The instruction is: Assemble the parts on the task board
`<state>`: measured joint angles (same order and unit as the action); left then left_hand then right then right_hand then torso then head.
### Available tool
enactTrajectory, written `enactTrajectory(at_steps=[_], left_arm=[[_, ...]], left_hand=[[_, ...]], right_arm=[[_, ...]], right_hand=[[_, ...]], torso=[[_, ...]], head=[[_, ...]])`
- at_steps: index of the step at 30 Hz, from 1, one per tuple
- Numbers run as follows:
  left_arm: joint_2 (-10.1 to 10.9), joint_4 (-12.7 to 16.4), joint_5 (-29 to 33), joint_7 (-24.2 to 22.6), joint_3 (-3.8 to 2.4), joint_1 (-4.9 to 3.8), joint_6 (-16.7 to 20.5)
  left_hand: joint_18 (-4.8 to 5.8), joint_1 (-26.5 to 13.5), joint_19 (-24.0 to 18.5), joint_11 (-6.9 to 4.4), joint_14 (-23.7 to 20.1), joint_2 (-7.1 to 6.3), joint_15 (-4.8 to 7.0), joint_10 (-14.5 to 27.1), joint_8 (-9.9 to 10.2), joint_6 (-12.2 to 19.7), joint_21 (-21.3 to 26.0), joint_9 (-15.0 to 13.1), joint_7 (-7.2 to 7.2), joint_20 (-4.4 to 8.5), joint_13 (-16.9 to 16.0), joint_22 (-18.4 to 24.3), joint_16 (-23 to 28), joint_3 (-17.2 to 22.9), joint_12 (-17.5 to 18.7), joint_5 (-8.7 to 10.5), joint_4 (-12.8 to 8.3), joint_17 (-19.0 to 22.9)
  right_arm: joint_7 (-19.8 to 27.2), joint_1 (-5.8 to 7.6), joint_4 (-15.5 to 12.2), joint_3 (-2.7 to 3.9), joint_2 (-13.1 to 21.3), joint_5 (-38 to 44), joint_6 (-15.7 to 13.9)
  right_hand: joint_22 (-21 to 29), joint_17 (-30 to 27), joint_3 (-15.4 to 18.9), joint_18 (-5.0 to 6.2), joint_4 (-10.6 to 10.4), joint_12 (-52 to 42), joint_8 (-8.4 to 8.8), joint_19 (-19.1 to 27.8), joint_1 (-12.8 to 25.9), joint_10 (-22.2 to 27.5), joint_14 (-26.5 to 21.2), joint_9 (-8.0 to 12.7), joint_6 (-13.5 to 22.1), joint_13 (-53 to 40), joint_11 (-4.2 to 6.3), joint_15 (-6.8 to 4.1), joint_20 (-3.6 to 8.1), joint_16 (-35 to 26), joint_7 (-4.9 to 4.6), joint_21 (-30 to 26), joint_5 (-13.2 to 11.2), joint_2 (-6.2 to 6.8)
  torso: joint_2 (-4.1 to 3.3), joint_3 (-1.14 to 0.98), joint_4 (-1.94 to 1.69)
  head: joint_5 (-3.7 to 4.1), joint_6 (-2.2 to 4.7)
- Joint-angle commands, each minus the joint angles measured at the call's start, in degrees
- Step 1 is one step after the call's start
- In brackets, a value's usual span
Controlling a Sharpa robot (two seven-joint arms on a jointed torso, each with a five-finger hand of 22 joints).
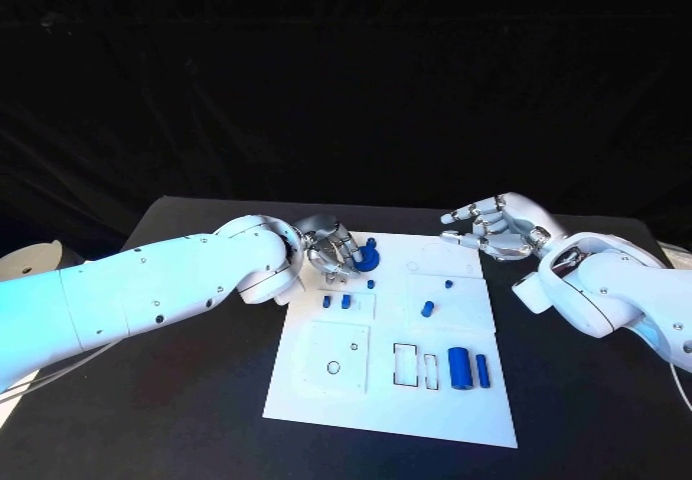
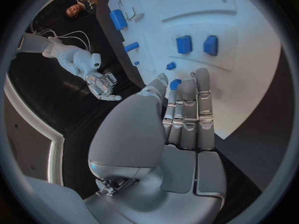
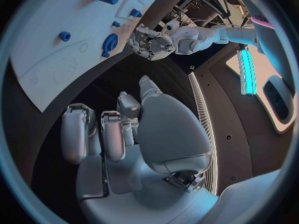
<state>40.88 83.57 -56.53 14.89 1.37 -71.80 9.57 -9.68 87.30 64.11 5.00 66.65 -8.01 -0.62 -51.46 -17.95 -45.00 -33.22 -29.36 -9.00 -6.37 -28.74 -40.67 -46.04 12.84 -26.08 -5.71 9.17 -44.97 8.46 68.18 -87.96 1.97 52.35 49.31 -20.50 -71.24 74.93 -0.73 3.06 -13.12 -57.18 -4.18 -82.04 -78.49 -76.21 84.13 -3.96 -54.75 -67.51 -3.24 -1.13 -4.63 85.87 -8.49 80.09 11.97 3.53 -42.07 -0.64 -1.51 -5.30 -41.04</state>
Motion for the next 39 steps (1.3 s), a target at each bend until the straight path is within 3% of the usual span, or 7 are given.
enactTrajectory(at_steps=[1,3,5,11,16,25,39], left_arm=[[-0.9,-0.1,-10.3,-12.0,0.14,0.56,4.9],[-1.7,-0.5,-13.7,-12.5,0.30,0.87,5.3],[-2.3,-0.9,-16.4,-12.4,0.42,1.10,5.2],[-4.2,-2.3,-23.1,-9.7,0.69,1.49,3.5],[-5.4,-3.4,-26.7,-6.5,0.77,1.58,0.8],[-6.7,-4.7,-29.3,-3.0,0.80,1.63,-3.7],[-8.3,-6.7,-29.9,-2.8,0.79,1.91,-4.8]], left_hand=[[-0.66,1.6,1.4,-0.13,1.1,-0.85,0.36,-2.7,3.1,-3.2,0.7,5.3,0.30,0.33,6.0,0.8,1.1,3.2,3.7,-0.23,-0.5,2.1],[-0.64,1.6,2.2,0.09,2.1,-2.08,0.50,-3.4,4.3,-4.6,0.7,7.5,0.47,0.41,8.5,0.9,1.0,3.8,5.2,-0.06,-1.0,2.7],[-0.75,1.0,3.5,0.09,3.7,-2.50,0.45,-4.2,5.6,-6.2,0.5,9.9,0.59,0.50,11.3,1.0,0.1,4.6,6.8,-0.06,-1.1,2.9],[-0.74,-1.0,10.1,-0.04,14.8,-3.69,0.57,-5.1,7.5,-8.8,-2.7,13.5,0.86,0.80,15.6,-0.5,-19.1,4.4,8.9,-0.03,-0.9,-14.4],[1.35,-2.2,15.8,-0.31,18.3,-3.80,0.96,-6.7,8.4,-10.9,-14.9,15.8,1.05,1.11,18.3,-11.0,-27.9,3.5,9.7,0.00,-0.7,-23.0],[2.54,-2.6,18.3,-0.63,19.3,-3.70,1.28,-8.7,9.0,-12.7,-21.8,17.4,1.35,1.44,20.2,-17.3,-29.8,3.0,10.2,0.03,-0.6,-24.2],[3.39,-1.7,19.7,-1.22,19.4,-2.60,1.78,-11.6,9.2,-14.9,-26.7,18.5,1.81,1.89,21.7,-21.8,-29.3,4.5,10.8,-0.07,-1.0,-22.4]], right_arm=[[0.5,-0.06,0.0,0.00,-0.1,0.1,0.8],[0.5,-0.07,0.0,0.00,-0.1,0.1,0.8],[0.5,-0.08,0.0,0.00,-0.2,0.1,0.8],[0.6,-0.11,0.1,-0.01,-0.3,0.0,0.8],[0.6,-0.12,0.1,-0.01,-0.3,0.0,0.8],[0.6,-0.12,0.0,-0.01,-0.3,0.0,0.9],[0.7,-0.13,0.0,-0.01,-0.5,0.0,0.9]], right_hand=[[0.0,9.5,0.3,0.88,0.1,0.2,-0.28,0.3,-0.2,0.4,4.5,-0.1,-0.2,0.1,0.01,-0.02,-0.14,-0.3,0.11,-0.4,0.2,-0.50],[0.0,9.5,0.3,0.88,0.1,0.2,-0.28,0.3,-0.2,0.4,4.5,-0.1,-0.2,0.1,0.01,-0.02,-0.14,-0.3,0.11,-0.4,0.2,-0.50],[0.0,9.6,0.3,0.87,0.1,0.1,-0.28,0.2,-0.1,0.4,4.5,-0.1,-0.2,0.0,0.01,-0.02,-0.14,-0.3,0.11,-0.4,0.2,-0.54],[0.0,9.6,0.4,0.86,0.1,0.1,-0.28,0.2,-0.1,0.3,4.5,-0.1,-0.2,0.0,0.01,-0.02,-0.14,-0.3,0.11,-0.4,0.3,-0.57],[0.0,9.6,0.4,0.86,0.1,0.1,-0.28,0.2,-0.1,0.3,4.5,-0.1,-0.2,0.0,0.01,-0.02,-0.14,-0.3,0.11,-0.4,0.3,-0.57],[0.0,9.6,0.4,0.86,0.1,0.1,-0.28,0.2,-0.1,0.3,4.5,-0.1,-0.2,0.0,0.01,-0.02,-0.14,-0.3,0.11,-0.4,0.3,-0.57],[0.0,9.6,0.4,0.86,0.1,0.1,-0.28,0.2,-0.1,0.3,4.5,-0.1,-0.2,0.0,0.01,-0.02,-0.14,-0.3,0.11,-0.4,0.3,-0.57]], torso=[[0.00,-0.01,0.06],[0.01,-0.01,0.04],[-0.03,-0.02,0.06],[-0.05,-0.07,0.04],[-0.06,-0.07,0.04],[-0.06,-0.07,0.00],[-0.06,-0.05,0.00]], head=[[0.24,0.18],[0.34,0.27],[0.41,0.34],[0.50,0.40],[0.53,0.40],[0.65,0.19],[0.68,-0.01]])
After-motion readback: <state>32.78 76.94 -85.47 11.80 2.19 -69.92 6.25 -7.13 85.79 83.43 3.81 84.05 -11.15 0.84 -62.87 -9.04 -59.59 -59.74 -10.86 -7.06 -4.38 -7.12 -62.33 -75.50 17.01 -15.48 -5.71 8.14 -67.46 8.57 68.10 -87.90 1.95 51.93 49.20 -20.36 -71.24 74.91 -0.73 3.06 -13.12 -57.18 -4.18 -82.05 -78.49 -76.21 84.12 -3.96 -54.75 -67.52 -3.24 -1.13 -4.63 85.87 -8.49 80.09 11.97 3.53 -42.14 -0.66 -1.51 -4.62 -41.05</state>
